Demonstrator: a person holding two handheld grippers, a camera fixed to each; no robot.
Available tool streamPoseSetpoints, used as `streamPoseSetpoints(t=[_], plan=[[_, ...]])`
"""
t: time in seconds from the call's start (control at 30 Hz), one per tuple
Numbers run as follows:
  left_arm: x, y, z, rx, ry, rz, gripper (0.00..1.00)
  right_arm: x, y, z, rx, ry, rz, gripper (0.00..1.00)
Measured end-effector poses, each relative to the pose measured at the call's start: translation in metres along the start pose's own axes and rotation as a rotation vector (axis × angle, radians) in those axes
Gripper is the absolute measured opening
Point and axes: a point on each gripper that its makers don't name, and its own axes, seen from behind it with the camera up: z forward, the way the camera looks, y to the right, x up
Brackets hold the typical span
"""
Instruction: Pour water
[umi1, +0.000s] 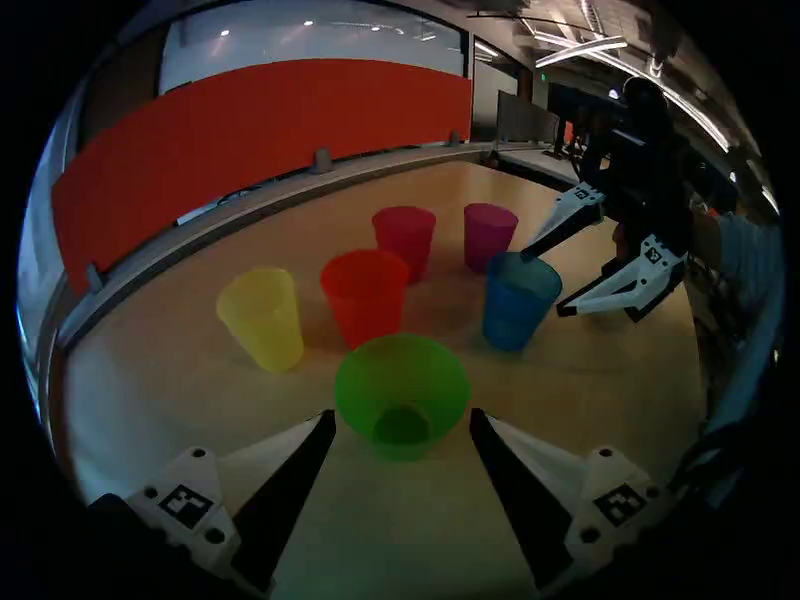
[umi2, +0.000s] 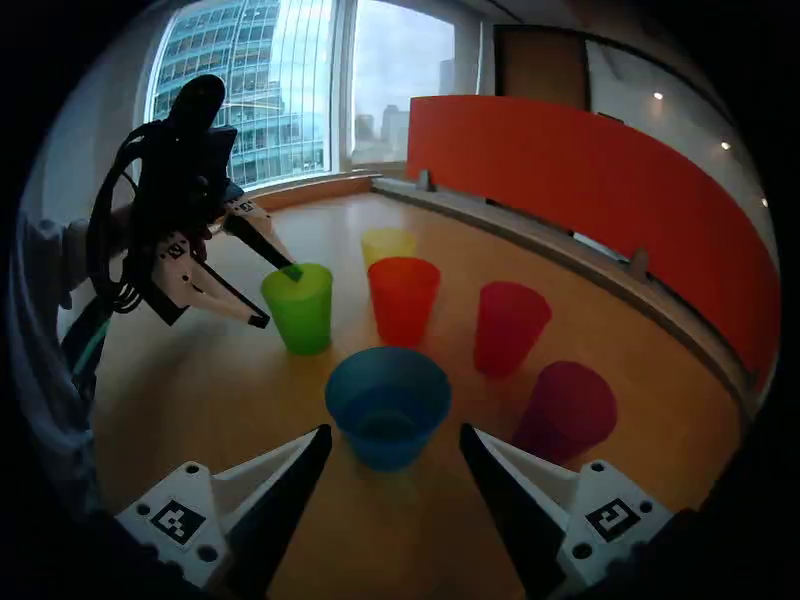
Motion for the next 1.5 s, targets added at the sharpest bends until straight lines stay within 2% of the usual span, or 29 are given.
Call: streamPoseSetpoints(t=[0.6,0.8,1.0,1.2,1.5], plan=[[0.006,-0.002,0.019,-0.012,-0.014,0.012,1.0,0.005,-0.001,0.01,0.019,0.003,-0.007,1.0],[0.006,0.0,0.021,-0.017,-0.016,0.024,0.99,0.006,-0.001,0.011,0.02,0.004,-0.009,1.0],[0.004,-0.001,0.023,-0.015,-0.023,0.03,0.86,0.006,-0.001,0.012,0.02,0.003,-0.012,1.0],[0.004,0.001,0.023,-0.023,-0.024,0.024,0.86,0.008,-0.004,0.012,0.023,0.006,-0.012,1.0],[0.007,0.0,0.019,-0.017,-0.016,0.032,0.86,0.006,-0.006,0.022,0.02,-0.004,-0.021,1.0]])
